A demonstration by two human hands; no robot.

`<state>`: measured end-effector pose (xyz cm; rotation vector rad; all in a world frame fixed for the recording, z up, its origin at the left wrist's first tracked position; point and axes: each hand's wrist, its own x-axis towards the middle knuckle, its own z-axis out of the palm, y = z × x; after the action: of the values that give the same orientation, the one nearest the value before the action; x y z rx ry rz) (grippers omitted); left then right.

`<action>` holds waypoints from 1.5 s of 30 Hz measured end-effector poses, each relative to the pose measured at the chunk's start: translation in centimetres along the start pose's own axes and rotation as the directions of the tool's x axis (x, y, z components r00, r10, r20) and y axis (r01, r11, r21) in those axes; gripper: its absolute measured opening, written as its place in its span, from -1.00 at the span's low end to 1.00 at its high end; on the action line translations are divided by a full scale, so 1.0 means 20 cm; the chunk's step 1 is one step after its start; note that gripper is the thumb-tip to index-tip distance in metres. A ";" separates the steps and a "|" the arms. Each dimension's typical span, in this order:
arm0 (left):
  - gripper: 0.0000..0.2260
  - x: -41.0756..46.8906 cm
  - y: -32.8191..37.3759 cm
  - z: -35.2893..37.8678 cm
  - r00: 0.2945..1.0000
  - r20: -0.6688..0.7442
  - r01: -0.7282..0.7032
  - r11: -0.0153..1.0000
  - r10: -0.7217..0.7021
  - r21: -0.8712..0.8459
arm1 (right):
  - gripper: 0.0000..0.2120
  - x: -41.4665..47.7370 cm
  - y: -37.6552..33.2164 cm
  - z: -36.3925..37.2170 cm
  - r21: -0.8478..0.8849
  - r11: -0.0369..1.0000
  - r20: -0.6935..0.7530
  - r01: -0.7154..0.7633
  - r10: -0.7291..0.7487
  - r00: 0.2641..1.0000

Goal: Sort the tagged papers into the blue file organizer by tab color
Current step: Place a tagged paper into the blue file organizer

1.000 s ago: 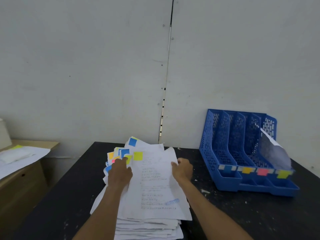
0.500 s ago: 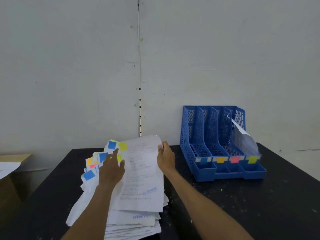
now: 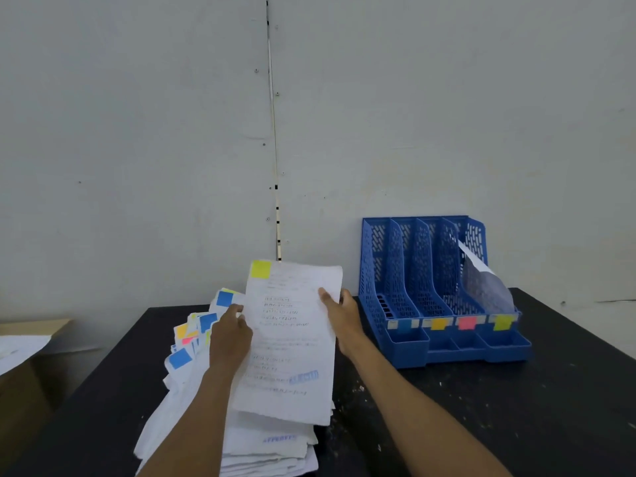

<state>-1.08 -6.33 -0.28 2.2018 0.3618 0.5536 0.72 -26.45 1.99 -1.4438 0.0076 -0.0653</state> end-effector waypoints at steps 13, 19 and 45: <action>-0.51 -0.10 0.65 0.52 0.952 0.099 -0.271 0.948 0.290 -0.167 | -0.67 0.00 -0.38 -0.72 -0.139 0.990 -0.171 -0.014 -0.010 0.985; -0.46 -0.25 1.01 0.89 0.787 0.287 -0.493 0.837 0.545 -0.237 | -0.75 0.02 -0.55 -1.18 -0.299 0.953 -0.524 0.055 -0.212 0.825; -0.19 -0.36 1.63 1.79 0.637 0.662 0.170 0.765 0.396 -0.621 | -0.67 0.56 -0.28 -1.64 -0.769 0.639 -0.445 0.011 -0.548 0.708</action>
<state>13.02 -53.08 2.73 1.5666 -0.4133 -0.2410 10.10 -60.25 3.74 -2.1522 0.4169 -0.9676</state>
